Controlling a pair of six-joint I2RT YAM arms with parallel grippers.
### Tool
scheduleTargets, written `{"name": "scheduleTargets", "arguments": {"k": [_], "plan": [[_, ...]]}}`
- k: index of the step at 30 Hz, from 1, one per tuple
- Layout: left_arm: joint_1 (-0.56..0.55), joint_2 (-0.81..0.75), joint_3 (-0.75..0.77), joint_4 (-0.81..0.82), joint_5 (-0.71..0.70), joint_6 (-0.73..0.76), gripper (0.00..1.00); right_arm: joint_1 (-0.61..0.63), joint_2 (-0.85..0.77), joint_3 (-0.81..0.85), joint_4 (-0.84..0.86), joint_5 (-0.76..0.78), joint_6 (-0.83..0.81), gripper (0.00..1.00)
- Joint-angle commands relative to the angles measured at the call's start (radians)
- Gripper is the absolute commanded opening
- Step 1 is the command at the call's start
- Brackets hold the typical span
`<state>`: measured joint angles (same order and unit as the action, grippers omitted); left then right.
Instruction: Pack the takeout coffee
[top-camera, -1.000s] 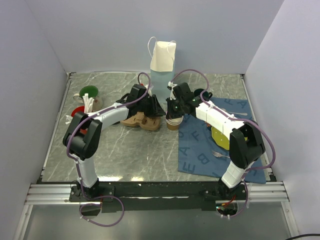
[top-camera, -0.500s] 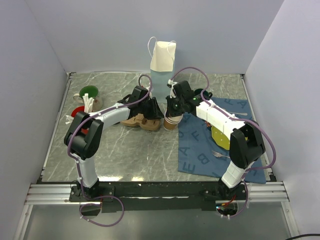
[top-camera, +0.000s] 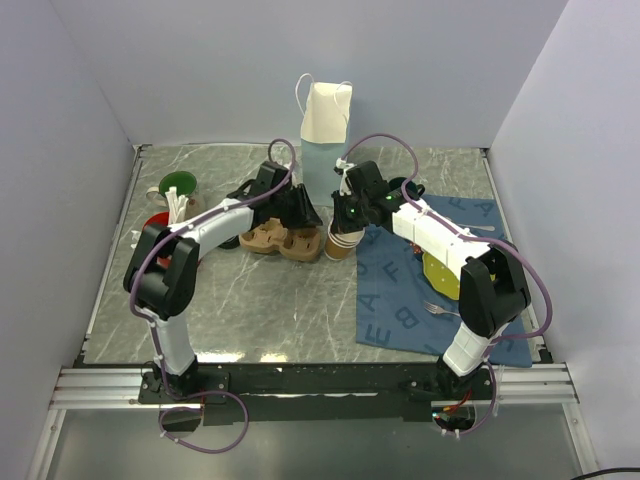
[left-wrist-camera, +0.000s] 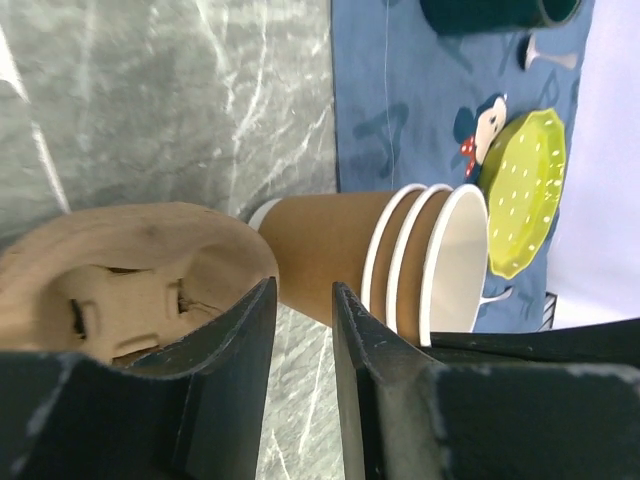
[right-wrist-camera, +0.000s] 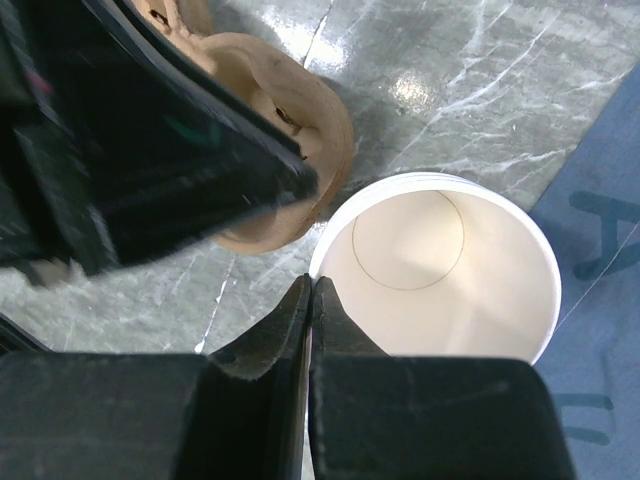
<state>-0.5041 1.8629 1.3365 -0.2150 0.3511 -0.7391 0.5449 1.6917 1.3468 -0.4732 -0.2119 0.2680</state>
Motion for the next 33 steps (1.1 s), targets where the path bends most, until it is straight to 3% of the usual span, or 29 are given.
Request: {"name": "scheduleTargets", "arguments": {"k": [1,9,19,33], "plan": [[0.012,-0.061,0.024,0.029,0.038,0.014,0.35,-0.003,-0.015,0.009,0.027,-0.003,0.008,0.0],[0.006,-0.061,-0.023,0.134,0.124,-0.017,0.36,-0.003,-0.013,0.015,0.024,-0.006,0.008,0.0],[-0.016,-0.038,-0.025,0.134,0.123,-0.017,0.35,-0.003,-0.013,0.014,0.027,-0.011,0.013,0.0],[-0.077,-0.007,-0.02,0.028,0.0,0.02,0.34,-0.003,-0.012,0.028,0.051,-0.004,0.008,0.0]]}}
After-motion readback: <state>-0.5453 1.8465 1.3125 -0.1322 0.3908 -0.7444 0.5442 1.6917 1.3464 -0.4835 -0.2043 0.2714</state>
